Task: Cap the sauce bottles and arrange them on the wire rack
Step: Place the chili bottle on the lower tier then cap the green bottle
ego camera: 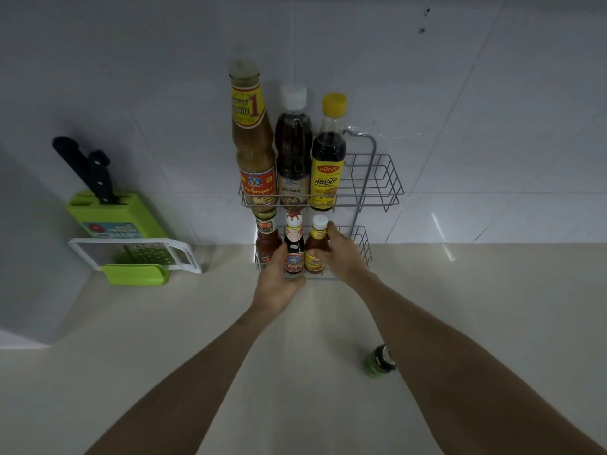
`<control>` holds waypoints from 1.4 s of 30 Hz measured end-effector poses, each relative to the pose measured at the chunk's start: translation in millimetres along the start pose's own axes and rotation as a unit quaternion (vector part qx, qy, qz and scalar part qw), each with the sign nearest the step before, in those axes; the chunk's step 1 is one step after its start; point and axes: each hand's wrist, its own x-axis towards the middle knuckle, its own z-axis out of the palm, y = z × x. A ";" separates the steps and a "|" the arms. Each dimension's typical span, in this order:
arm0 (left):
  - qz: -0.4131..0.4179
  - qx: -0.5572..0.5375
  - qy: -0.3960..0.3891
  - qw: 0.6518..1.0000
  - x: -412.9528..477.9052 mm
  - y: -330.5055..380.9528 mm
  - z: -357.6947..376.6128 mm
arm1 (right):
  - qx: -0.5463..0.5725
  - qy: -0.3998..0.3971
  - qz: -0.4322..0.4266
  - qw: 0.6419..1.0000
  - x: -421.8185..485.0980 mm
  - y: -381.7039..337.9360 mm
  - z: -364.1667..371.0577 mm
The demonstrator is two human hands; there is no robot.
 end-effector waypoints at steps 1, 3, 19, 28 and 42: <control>-0.003 0.003 -0.001 1.000 0.5 0.4 -0.5 | -0.001 -0.002 0.003 1.000 0.4 0.5 0.8; 0.000 0.010 -0.007 1.000 2.6 -0.1 -0.5 | 0.001 -0.012 0.008 1.000 0.0 -0.9 0.6; -0.003 0.099 -0.103 0.990 -78.7 -4.9 68.7 | 0.011 0.086 0.069 0.994 -161.0 91.8 -75.7; -0.008 0.154 -0.201 0.967 -103.2 -28.6 138.1 | -0.128 -0.058 0.107 0.984 -225.5 157.5 -30.5; 0.057 0.174 -0.067 0.981 -99.4 -11.9 122.5 | -0.133 -0.006 -0.241 0.961 -181.8 74.0 -111.2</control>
